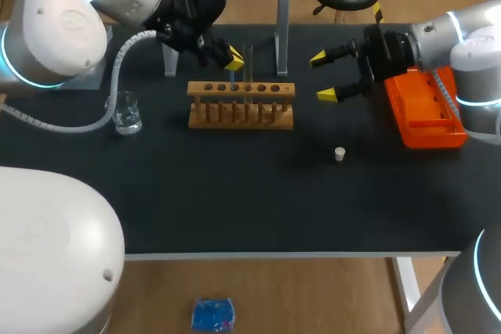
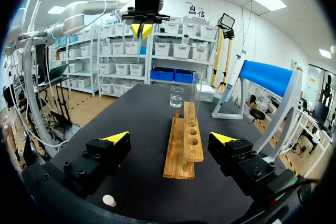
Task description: Invert the test tube, pick up the pipette, mount the tip to pipette, aspirate from beaker and dispense into the tube, eject the tip, return the pipette, and cap with the stopper.
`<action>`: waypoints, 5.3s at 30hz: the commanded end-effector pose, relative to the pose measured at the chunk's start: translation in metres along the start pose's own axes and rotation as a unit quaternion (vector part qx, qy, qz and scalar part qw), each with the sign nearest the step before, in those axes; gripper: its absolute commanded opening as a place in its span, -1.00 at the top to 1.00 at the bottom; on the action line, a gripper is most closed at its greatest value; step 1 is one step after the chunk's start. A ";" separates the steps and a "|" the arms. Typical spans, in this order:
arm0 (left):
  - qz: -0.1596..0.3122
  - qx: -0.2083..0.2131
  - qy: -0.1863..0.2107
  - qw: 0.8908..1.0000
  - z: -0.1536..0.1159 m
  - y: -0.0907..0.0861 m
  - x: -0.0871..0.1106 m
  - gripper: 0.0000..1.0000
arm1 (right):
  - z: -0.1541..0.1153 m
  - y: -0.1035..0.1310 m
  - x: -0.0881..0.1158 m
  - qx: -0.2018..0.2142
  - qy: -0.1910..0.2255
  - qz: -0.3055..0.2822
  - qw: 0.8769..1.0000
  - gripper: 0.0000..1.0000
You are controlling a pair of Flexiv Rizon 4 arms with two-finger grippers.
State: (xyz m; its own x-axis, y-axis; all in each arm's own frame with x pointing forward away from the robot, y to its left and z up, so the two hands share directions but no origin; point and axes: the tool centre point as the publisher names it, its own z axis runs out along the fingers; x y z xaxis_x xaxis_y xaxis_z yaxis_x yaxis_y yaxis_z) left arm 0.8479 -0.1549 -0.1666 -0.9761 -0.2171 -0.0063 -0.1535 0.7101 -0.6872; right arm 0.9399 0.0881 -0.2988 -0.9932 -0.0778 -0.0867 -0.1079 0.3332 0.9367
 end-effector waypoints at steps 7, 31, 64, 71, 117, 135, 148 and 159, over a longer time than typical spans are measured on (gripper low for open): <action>0.000 0.001 -0.001 1.000 -0.002 0.001 0.003 1.00 | -0.001 0.000 0.000 0.000 0.001 0.000 1.000 -1.00; 0.000 0.001 -0.001 1.000 -0.002 0.001 0.003 1.00 | -0.023 0.090 0.103 -0.120 0.016 0.023 0.992 -1.00; 0.000 0.001 -0.001 1.000 -0.002 0.001 0.003 1.00 | 0.111 0.153 0.098 -0.156 0.031 0.048 0.986 -1.00; 0.000 0.001 -0.001 1.000 -0.002 0.001 0.003 1.00 | 0.129 0.160 0.089 -0.159 0.031 0.053 0.985 -1.00; 0.000 0.001 -0.001 1.000 -0.002 0.001 0.003 1.00 | 0.153 0.167 0.077 -0.176 0.037 0.058 0.982 0.24; 0.000 0.001 -0.001 1.000 -0.002 0.001 0.003 1.00 | 0.150 0.165 0.075 -0.188 0.027 0.065 0.980 1.00; 0.000 0.001 -0.001 1.000 -0.002 0.001 0.003 -1.00 | 0.147 0.162 0.077 -0.184 0.030 0.063 0.980 1.00; 0.000 0.001 -0.001 1.000 -0.002 0.001 0.003 -1.00 | 0.077 0.147 0.087 -0.173 0.032 0.041 0.983 1.00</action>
State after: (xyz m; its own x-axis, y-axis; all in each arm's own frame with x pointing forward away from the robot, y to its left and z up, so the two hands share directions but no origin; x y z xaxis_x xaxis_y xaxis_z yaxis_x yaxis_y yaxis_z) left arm 0.8449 -0.1533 -0.1672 -0.9759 -0.2179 -0.0092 -0.1512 0.7065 -0.6914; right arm 0.8404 0.2441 -0.2019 -0.9915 -0.1302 0.0068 0.0079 -0.0074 0.9999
